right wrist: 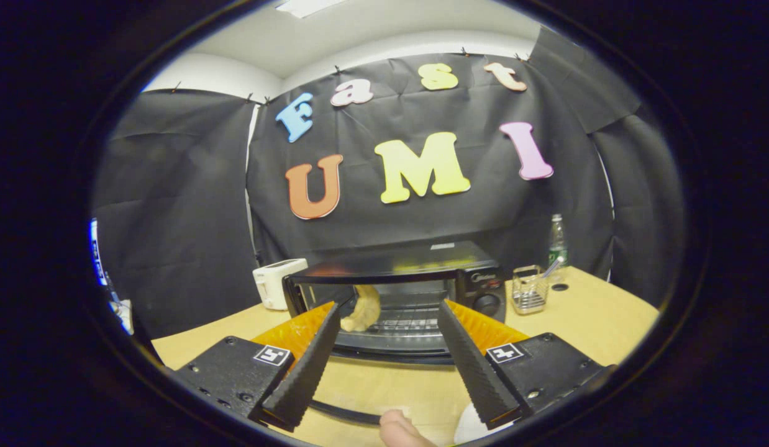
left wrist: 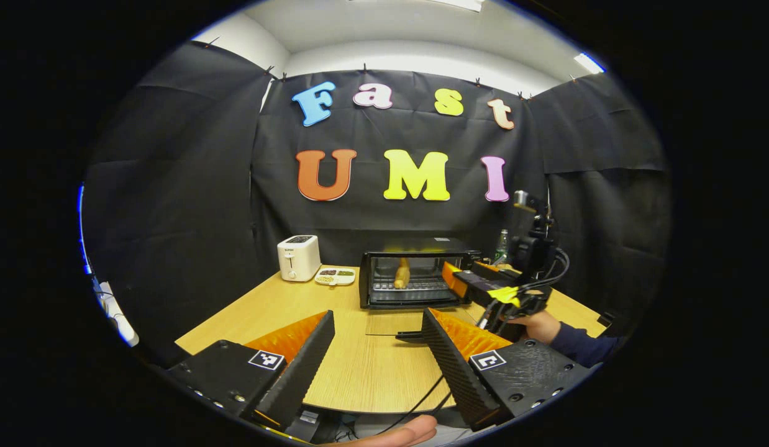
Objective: Open the electric oven with the left hand, put the food in, and close the electric oven.
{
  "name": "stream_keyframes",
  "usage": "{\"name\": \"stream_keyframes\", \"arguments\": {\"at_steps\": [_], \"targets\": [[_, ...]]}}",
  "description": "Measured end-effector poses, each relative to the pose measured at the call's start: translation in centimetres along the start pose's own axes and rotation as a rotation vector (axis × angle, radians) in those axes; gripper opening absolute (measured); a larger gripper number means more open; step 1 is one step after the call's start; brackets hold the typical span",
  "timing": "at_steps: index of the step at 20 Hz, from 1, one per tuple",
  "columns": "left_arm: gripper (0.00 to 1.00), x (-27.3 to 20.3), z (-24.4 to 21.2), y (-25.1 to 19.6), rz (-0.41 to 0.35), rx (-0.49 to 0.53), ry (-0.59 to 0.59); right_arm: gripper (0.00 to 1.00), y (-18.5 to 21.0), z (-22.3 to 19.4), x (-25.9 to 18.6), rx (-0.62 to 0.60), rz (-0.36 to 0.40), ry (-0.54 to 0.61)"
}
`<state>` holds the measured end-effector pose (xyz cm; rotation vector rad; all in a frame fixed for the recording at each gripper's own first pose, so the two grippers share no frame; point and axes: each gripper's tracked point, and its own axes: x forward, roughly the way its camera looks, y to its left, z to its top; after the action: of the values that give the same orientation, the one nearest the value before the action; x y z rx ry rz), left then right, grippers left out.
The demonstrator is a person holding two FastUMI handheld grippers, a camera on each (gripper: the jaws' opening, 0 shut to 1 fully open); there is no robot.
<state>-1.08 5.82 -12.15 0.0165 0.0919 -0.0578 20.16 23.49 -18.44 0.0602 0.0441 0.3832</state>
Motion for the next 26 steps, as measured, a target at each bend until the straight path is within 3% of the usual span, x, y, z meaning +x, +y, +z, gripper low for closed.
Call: {"name": "stream_keyframes", "arguments": {"at_steps": [3, 8, 13, 16, 21, 26], "targets": [[0.93, 1.3, -1.1, -2.6, -0.088, -0.018, 0.022, 0.96, -1.7, 2.5, -5.1, -0.031, -0.051, -0.011], [0.93, 5.3, -4.4, -6.2, -0.169, -0.063, 0.108, 0.96, -2.6, 7.4, -13.3, -0.039, -0.057, -0.082], [0.93, 9.9, -10.6, -11.2, -0.27, -0.031, 0.239, 0.96, -4.0, 11.0, -20.3, -0.076, -0.037, -0.149], [0.93, 12.1, -14.2, -11.5, -0.245, -0.036, 0.321, 0.96, -6.8, 12.2, -23.3, -0.095, -0.089, -0.184], [0.93, 14.7, -20.3, -9.4, -0.151, -0.065, 0.464, 0.96, -8.5, 12.4, -26.7, -0.071, -0.075, -0.206], [0.94, 17.0, -21.0, -9.6, -0.124, -0.033, 0.473, 0.98, -11.5, 11.8, -28.5, -0.068, -0.104, -0.236]]}}
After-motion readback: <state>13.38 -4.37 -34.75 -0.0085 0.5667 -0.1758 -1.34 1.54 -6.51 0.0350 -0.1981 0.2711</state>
